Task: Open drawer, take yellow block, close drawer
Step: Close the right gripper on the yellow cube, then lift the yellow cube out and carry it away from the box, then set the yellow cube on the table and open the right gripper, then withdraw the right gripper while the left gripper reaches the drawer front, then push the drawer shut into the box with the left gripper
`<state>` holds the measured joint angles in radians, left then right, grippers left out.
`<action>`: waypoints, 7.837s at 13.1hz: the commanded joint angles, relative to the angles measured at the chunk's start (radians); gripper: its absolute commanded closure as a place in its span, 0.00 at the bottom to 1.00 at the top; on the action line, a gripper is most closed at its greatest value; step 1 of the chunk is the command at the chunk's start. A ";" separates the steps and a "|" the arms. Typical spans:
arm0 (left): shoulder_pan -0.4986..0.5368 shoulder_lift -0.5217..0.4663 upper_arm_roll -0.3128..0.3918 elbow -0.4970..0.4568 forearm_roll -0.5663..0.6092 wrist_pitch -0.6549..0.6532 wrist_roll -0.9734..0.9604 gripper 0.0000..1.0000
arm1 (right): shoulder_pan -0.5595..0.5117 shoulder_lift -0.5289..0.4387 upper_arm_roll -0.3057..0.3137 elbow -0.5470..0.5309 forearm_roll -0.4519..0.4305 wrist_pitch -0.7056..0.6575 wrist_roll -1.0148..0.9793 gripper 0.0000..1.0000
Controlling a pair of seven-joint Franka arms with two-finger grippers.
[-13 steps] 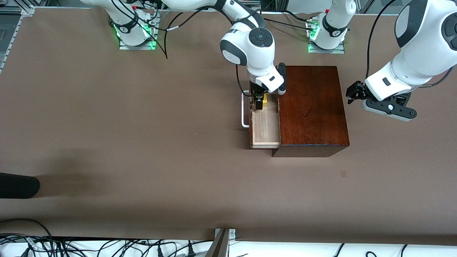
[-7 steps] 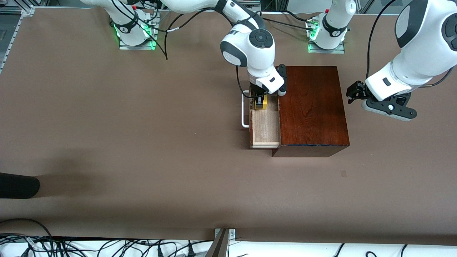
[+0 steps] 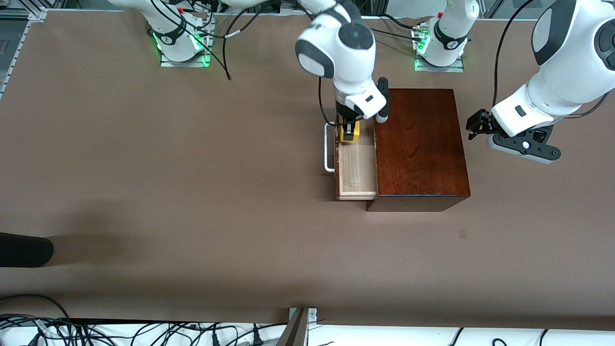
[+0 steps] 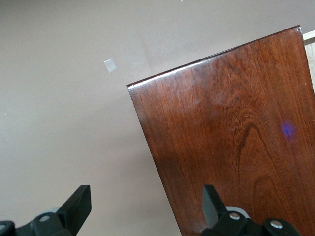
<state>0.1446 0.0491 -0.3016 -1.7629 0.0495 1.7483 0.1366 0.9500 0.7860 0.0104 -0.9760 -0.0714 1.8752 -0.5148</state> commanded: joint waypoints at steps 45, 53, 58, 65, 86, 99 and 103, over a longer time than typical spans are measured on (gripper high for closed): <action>-0.022 0.009 -0.037 0.025 0.000 -0.055 0.002 0.00 | -0.689 -0.358 -0.148 -1.188 0.200 0.657 0.538 0.56; -0.060 0.041 -0.097 0.053 0.007 -0.056 0.009 0.00 | -0.714 -0.583 -0.150 -1.046 0.183 0.347 0.512 0.00; -0.195 0.069 -0.106 0.106 -0.003 -0.056 0.052 0.00 | -0.737 -0.735 -0.153 -0.930 0.156 0.060 0.490 0.00; -0.358 0.181 -0.110 0.223 -0.074 -0.029 0.300 0.00 | -0.754 -0.763 -0.174 -0.676 0.144 -0.263 0.443 0.00; -0.550 0.540 -0.120 0.148 0.155 0.237 0.669 0.00 | -0.743 -0.722 -0.176 -0.599 0.082 -0.249 0.441 0.00; -0.505 0.511 -0.080 0.163 0.259 -0.038 0.687 0.00 | -0.744 -0.723 -0.178 -0.599 0.082 -0.249 0.437 0.00; -0.516 0.506 -0.099 0.177 0.225 0.014 0.666 0.00 | -0.746 -0.723 -0.179 -0.599 0.082 -0.249 0.437 0.00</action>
<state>-0.3722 0.5873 -0.3991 -1.5756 0.2584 1.7260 0.8071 0.2093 0.0559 -0.1707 -1.5975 0.0184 1.6366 -0.0634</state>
